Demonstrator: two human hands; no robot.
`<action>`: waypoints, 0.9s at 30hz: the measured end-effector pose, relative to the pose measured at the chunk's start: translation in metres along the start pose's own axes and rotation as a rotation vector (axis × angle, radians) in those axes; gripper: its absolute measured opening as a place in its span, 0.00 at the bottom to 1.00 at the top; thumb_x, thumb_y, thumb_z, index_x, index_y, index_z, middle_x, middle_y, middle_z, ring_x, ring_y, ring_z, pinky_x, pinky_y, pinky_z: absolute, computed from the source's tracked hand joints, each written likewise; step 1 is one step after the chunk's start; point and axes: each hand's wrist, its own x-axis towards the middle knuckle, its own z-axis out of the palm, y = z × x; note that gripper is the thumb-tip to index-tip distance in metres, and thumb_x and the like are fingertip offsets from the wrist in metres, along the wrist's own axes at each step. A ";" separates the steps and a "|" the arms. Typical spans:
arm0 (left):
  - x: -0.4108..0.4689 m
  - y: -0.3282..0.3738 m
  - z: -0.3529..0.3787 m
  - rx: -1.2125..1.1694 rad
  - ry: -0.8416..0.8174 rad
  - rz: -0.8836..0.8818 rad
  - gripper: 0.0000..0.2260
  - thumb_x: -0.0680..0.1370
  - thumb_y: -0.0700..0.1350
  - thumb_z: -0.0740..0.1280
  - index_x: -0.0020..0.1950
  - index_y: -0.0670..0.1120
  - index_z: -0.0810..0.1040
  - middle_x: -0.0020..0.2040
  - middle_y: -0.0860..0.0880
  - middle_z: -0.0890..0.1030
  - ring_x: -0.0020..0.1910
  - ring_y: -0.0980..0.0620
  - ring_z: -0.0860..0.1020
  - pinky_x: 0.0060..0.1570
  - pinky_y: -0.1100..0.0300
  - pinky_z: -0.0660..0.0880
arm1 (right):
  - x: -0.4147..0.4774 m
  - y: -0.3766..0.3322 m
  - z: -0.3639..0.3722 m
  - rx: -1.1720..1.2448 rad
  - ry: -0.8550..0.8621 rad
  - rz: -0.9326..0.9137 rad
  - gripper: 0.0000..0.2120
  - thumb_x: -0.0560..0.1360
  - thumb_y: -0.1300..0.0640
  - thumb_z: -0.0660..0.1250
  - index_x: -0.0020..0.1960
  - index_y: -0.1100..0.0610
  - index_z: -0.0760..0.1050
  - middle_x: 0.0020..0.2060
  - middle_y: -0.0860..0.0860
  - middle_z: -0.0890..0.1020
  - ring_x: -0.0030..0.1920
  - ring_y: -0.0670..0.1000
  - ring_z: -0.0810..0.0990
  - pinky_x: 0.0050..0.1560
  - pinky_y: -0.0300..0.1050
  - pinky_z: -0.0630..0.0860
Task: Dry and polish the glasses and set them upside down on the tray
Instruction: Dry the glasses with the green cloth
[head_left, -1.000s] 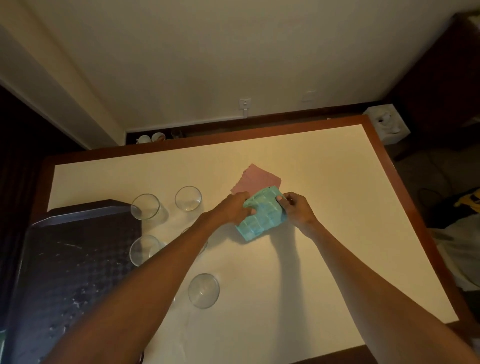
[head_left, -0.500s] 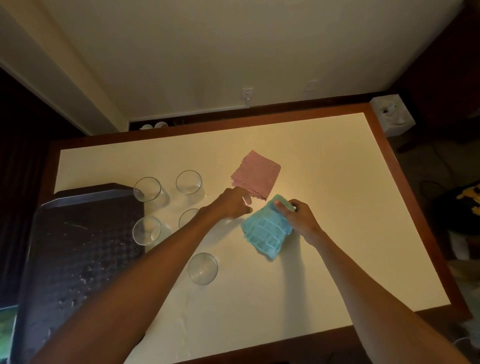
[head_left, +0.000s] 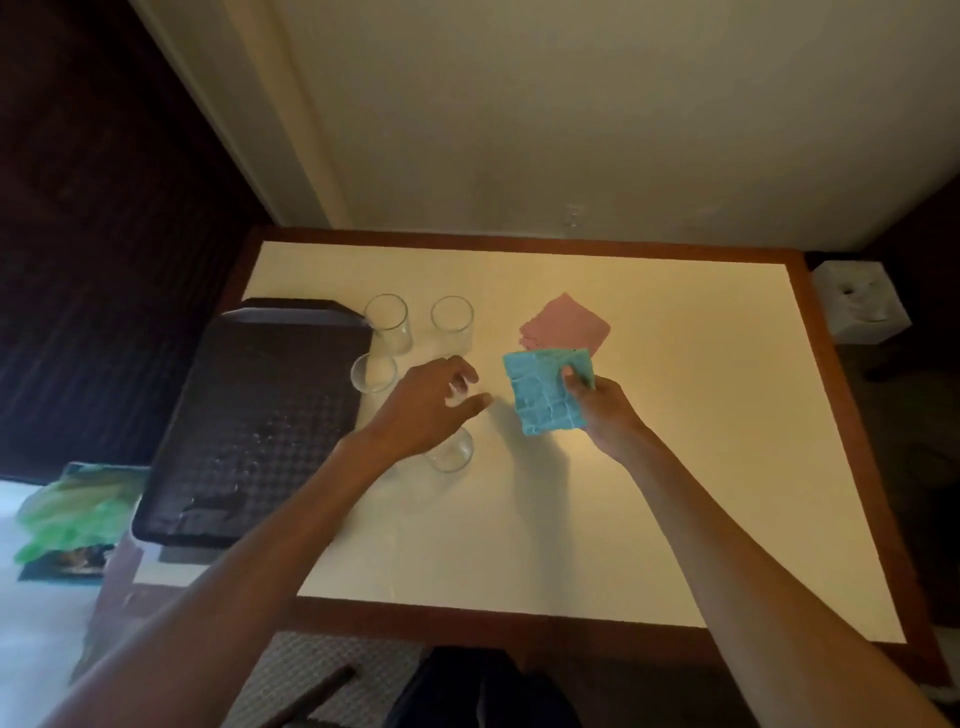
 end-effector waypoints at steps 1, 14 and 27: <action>-0.010 -0.008 0.004 0.053 -0.024 -0.012 0.19 0.75 0.56 0.76 0.62 0.49 0.79 0.55 0.49 0.81 0.55 0.49 0.79 0.58 0.53 0.76 | -0.004 0.000 0.003 0.014 0.006 -0.022 0.12 0.81 0.52 0.65 0.52 0.61 0.78 0.53 0.59 0.82 0.50 0.57 0.83 0.55 0.55 0.79; -0.044 -0.049 0.058 0.218 -0.096 -0.171 0.36 0.74 0.50 0.78 0.77 0.48 0.65 0.69 0.43 0.74 0.66 0.40 0.76 0.62 0.47 0.74 | -0.051 -0.003 0.037 -0.107 0.008 -0.101 0.15 0.82 0.57 0.62 0.64 0.66 0.74 0.53 0.59 0.81 0.49 0.57 0.82 0.46 0.50 0.80; -0.022 0.002 -0.120 -0.749 -0.102 -0.119 0.29 0.73 0.40 0.79 0.71 0.46 0.73 0.59 0.41 0.81 0.55 0.48 0.83 0.46 0.58 0.82 | -0.109 -0.107 0.127 -0.065 -0.040 -0.371 0.15 0.83 0.48 0.59 0.58 0.57 0.77 0.48 0.51 0.83 0.51 0.53 0.83 0.49 0.46 0.80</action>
